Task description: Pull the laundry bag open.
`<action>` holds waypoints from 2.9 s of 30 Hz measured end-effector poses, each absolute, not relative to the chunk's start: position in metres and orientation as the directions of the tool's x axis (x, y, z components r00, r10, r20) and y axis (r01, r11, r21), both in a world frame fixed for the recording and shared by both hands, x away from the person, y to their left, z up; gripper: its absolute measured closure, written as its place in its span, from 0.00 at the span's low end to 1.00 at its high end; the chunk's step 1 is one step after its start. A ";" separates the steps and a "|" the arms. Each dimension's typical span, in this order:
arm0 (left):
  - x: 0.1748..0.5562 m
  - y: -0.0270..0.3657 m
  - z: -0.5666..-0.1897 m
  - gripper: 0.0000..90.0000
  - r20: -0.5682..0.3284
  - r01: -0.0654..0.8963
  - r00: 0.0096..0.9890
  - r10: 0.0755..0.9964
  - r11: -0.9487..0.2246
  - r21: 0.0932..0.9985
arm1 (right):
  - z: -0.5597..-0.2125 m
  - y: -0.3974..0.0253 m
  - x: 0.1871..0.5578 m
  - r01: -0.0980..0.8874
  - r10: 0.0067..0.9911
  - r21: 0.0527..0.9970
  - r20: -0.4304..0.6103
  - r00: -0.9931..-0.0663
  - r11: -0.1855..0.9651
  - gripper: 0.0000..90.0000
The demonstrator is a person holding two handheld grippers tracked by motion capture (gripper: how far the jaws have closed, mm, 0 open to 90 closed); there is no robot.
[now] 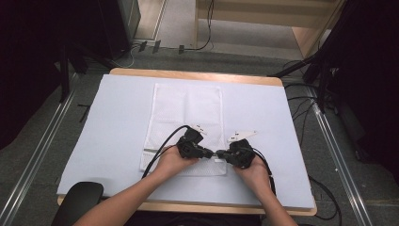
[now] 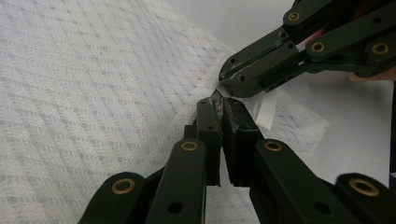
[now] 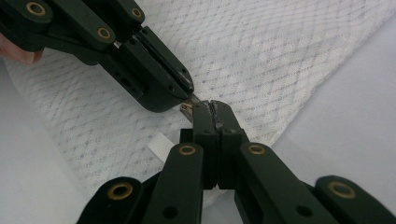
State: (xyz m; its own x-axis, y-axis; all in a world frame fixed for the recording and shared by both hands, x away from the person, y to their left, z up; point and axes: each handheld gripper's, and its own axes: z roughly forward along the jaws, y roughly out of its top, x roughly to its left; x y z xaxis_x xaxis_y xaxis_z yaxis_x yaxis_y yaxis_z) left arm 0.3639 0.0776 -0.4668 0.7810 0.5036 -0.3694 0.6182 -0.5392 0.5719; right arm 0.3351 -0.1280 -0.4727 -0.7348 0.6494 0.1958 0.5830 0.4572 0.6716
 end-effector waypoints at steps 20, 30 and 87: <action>0.375 0.088 -0.464 0.98 -0.445 0.664 0.747 0.493 -0.534 0.523 | -0.476 -0.129 0.330 0.504 0.614 0.711 0.128 -0.779 0.490 1.00; 0.382 0.106 -0.456 0.98 -0.473 0.679 0.734 0.487 -0.537 0.500 | -0.478 -0.132 0.331 0.504 0.607 0.720 0.144 -0.781 0.477 1.00; 0.381 0.171 -0.435 0.98 -0.495 0.717 0.697 0.519 -0.515 0.470 | -0.479 -0.135 0.337 0.521 0.589 0.714 0.188 -0.786 0.468 1.00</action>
State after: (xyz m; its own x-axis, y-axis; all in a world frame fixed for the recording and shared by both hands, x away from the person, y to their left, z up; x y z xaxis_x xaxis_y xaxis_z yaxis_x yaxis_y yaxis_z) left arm 0.3805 0.1710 -0.4347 0.6970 0.5187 -0.4951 0.7170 -0.5150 0.4698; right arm 0.3369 -0.1355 -0.4788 -0.7863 0.5885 0.1880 0.5210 0.4680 0.7138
